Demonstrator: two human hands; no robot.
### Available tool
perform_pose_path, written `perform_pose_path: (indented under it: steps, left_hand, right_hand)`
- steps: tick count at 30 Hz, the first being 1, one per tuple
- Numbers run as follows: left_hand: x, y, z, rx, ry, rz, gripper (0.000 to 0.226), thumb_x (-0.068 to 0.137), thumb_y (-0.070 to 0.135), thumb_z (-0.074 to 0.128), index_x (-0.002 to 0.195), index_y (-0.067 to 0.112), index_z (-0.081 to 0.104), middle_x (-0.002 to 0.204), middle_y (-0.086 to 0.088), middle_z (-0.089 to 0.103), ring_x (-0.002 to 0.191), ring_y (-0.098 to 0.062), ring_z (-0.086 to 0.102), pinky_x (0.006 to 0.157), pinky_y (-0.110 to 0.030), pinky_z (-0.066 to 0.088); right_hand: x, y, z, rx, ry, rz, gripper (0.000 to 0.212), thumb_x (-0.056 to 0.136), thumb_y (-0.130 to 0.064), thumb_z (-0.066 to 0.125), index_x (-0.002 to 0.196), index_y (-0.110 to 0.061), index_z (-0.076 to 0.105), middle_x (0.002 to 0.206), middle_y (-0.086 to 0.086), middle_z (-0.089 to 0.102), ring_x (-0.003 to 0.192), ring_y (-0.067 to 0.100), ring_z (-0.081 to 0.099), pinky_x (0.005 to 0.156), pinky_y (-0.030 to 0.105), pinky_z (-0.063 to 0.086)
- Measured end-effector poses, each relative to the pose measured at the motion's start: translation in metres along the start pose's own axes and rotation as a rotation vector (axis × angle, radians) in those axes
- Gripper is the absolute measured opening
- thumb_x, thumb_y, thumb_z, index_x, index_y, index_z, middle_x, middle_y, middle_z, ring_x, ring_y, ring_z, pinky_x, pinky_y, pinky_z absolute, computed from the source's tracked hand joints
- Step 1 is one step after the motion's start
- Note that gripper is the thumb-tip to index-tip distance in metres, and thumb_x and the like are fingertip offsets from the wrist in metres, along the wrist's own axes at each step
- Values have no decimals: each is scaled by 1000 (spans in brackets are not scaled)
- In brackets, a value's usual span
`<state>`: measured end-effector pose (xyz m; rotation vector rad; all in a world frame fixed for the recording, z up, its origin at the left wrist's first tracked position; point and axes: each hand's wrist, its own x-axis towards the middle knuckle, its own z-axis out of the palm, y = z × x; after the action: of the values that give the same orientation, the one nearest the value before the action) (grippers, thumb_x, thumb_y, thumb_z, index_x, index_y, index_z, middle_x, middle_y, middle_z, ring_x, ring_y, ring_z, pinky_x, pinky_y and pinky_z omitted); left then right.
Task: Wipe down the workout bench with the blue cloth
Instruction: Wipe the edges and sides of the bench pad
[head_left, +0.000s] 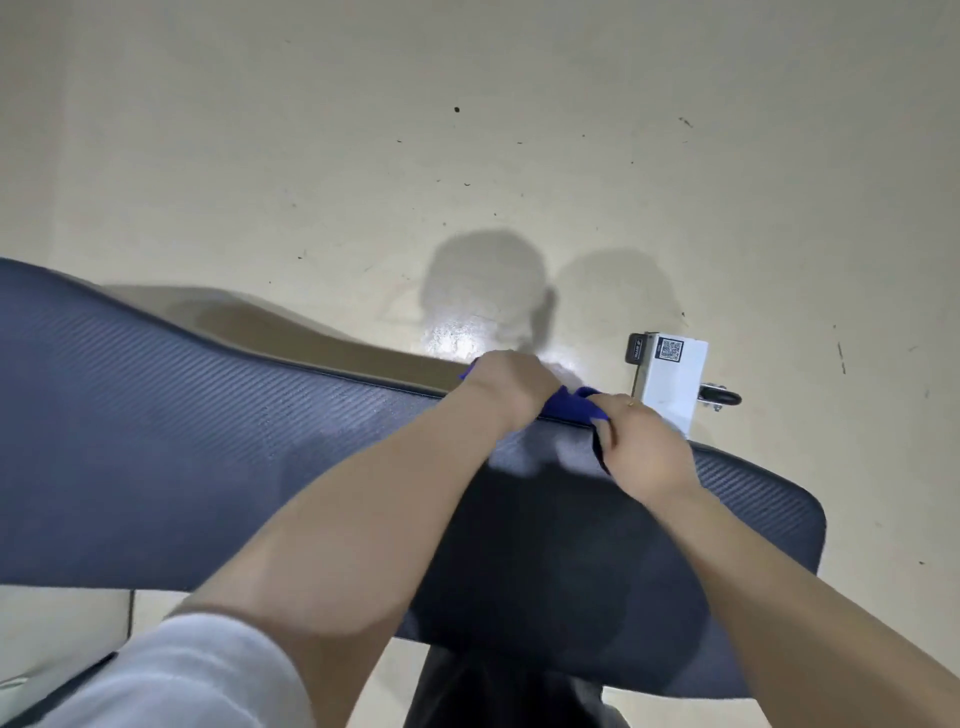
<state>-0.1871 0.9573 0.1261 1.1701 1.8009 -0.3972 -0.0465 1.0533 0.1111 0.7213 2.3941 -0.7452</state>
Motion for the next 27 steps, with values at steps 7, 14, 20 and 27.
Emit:
perform_pose_path:
  steps: [7,14,20,27]
  left_hand:
    - [6,7,2,0,85,13,25,90,5,43,107,11,60,97,-8,55,100,-28,60,72,-32,43]
    - [-28,-73,34,-149,68,-306,21,93,20,45,100,20,64,99,-6,65,78,-26,54,63,-26,37]
    - [-6,-33,35,-325,114,-222,24,93,11,44,106,16,63,102,-5,66,95,-26,61,70,-33,46]
    - [-12,-32,27,-272,83,-276,23,93,7,43,104,14,62,96,-7,61,77,-23,47,64,-30,37]
  right_hand:
    - [15,5,-4,94,-55,98,25,94,-27,42,111,-21,59,107,12,66,98,32,58,76,36,46]
    - [21,-79,24,207,-39,-100,25,96,-27,42,107,-13,60,95,10,62,88,30,54,66,32,36]
    - [21,-29,-4,98,-134,-40,26,97,-32,39,106,-18,59,88,5,62,85,27,57,66,32,41]
    - [32,-42,1,1,-204,-35,28,98,-30,35,93,-12,56,79,2,49,84,30,55,63,28,32]
